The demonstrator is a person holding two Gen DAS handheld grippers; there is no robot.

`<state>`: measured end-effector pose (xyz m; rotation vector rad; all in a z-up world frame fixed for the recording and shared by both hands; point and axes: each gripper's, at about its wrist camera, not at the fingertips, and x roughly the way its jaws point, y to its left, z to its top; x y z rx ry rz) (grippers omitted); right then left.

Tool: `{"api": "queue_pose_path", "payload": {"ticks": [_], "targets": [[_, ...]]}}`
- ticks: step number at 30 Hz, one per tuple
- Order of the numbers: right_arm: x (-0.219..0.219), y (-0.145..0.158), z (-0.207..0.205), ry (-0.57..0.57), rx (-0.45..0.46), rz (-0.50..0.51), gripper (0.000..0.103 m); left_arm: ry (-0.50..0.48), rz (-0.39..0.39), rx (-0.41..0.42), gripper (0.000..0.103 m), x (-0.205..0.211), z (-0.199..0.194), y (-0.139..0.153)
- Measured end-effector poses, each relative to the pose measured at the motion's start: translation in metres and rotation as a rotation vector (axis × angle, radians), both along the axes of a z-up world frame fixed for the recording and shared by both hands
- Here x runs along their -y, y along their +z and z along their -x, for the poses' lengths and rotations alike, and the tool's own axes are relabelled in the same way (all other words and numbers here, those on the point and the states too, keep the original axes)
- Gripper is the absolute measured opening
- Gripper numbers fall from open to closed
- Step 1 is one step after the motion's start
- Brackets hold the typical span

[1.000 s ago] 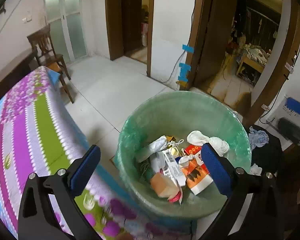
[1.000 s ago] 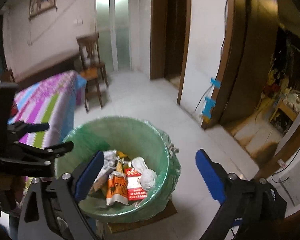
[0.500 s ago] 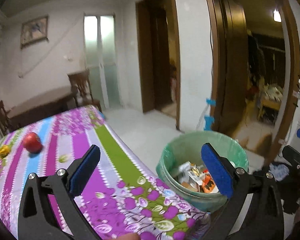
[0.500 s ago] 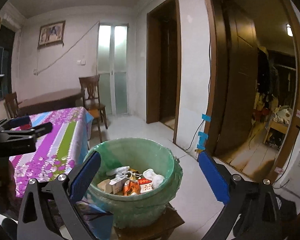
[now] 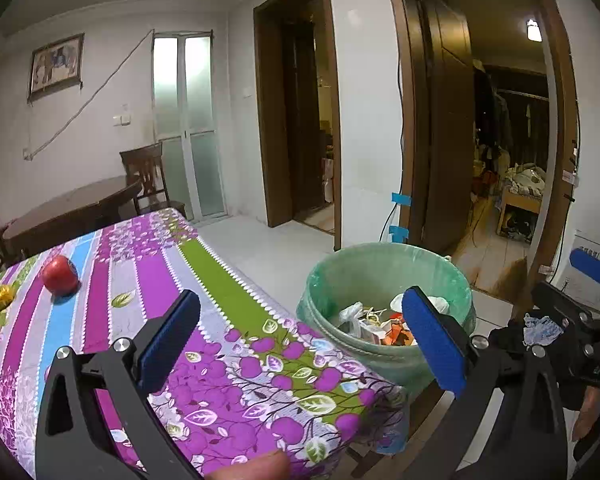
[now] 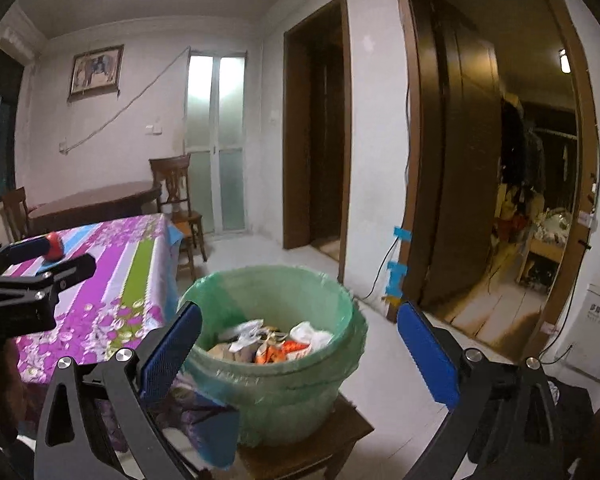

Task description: Collect trash

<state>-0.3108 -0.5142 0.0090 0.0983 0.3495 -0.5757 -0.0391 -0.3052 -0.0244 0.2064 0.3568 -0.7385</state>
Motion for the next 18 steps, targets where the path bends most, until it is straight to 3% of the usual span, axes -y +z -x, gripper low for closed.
{"api": "queue_pose_path", "payload": {"ticks": [5,18], "targets": [[0.000,-0.005,-0.010,0.041,-0.061,-0.068,0.098,-0.003,0.005,0.005,0.098,-0.004,-0.001,0.000],[0.002,0.001,-0.009,0.049,-0.054,-0.083,0.098,-0.022,-0.025,0.034,0.098,0.001,0.011,0.003]]}}
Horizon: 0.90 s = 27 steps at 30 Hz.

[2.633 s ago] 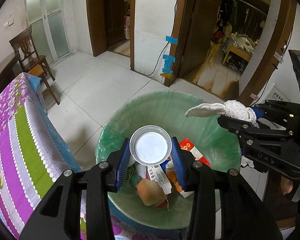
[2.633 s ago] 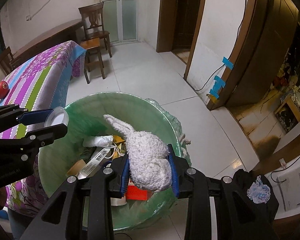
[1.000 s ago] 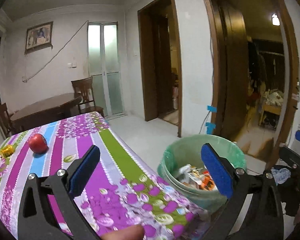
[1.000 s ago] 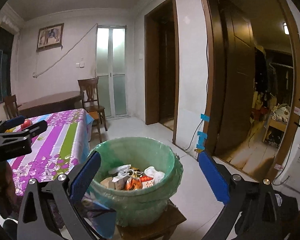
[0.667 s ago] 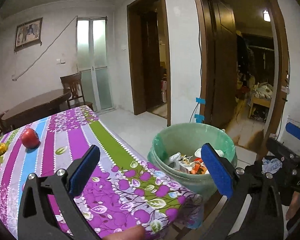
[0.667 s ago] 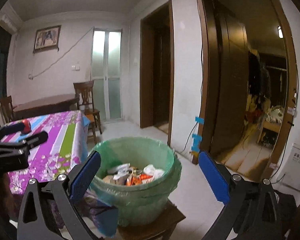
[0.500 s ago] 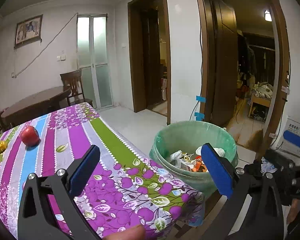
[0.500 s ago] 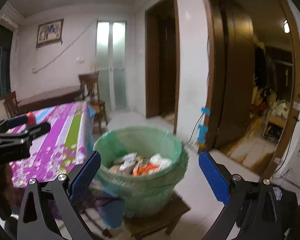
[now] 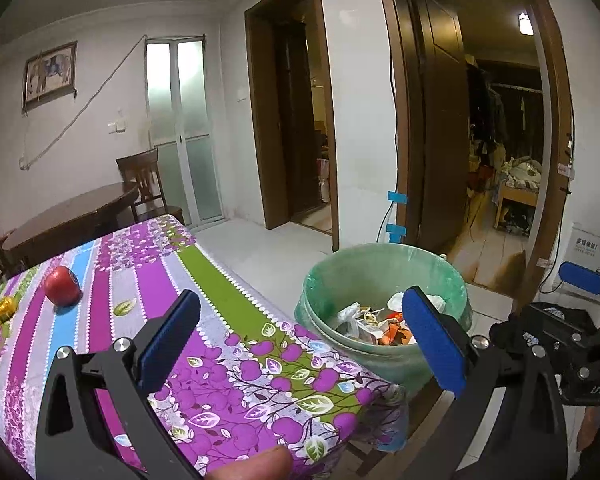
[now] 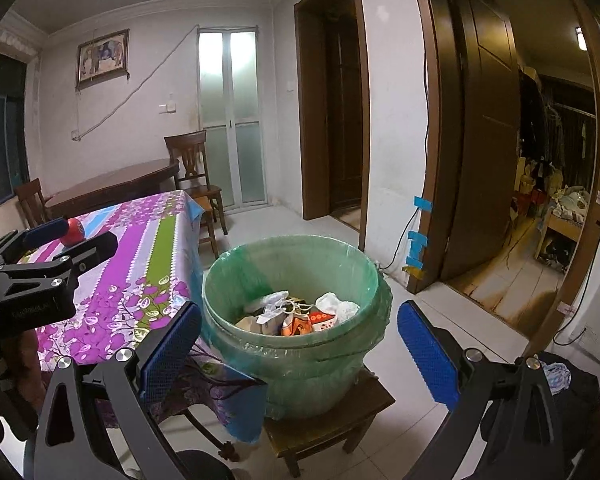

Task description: Collect trash

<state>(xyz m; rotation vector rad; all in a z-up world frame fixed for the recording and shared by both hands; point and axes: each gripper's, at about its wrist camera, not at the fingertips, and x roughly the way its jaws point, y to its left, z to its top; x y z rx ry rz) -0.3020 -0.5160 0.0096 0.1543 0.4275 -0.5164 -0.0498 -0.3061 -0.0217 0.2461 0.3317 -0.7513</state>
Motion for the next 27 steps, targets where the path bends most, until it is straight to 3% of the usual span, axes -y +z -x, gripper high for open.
{"api": "queue_pose_path", "payload": {"ticks": [27], "targets": [[0.001,0.001,0.004,0.006,-0.007,0.003,0.098,-0.038,-0.053,-0.035,0.098,0.021,0.000,-0.006]]}}
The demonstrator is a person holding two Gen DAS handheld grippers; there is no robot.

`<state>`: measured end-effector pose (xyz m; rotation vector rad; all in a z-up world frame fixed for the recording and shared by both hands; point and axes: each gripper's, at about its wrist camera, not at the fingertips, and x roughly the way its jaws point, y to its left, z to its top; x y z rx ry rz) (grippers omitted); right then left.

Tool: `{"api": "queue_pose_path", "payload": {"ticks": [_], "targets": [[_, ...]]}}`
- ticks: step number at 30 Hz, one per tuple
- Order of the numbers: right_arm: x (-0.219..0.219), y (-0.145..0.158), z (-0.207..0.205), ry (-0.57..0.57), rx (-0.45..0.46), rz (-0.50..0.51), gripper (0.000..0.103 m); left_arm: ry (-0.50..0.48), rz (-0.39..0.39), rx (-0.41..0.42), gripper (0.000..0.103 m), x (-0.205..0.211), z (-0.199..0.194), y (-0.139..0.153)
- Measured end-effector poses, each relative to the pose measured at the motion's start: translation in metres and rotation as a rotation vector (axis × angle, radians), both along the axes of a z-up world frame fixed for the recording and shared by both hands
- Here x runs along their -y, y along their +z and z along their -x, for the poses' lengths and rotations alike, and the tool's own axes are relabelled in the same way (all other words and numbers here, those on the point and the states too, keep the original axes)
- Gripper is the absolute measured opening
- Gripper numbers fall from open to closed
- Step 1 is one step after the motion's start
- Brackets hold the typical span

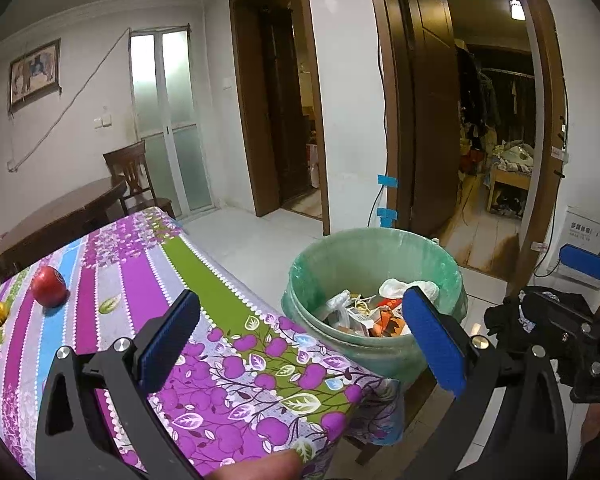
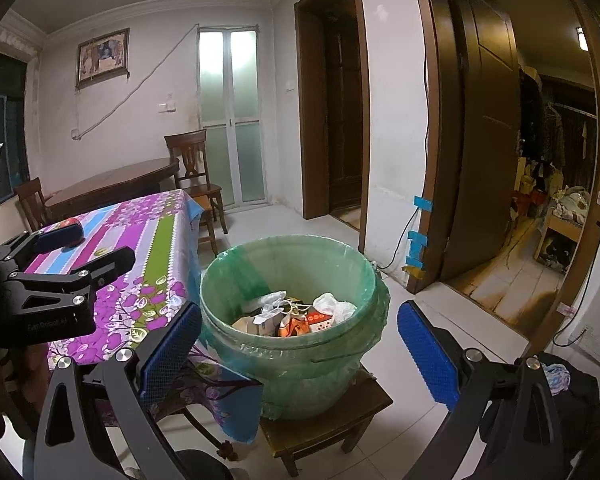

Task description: Collect trash

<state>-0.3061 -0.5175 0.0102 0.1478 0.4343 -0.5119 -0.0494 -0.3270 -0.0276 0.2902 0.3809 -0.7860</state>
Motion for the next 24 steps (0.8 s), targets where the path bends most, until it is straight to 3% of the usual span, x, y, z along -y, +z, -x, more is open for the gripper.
{"api": "queue_pose_path", "payload": {"ticks": [24], "targets": [[0.0003,0.0011,0.0008,-0.021,0.018,-0.003,0.098,-0.043,-0.001,0.016,0.098,0.0045,0.0039,0.0028]]}}
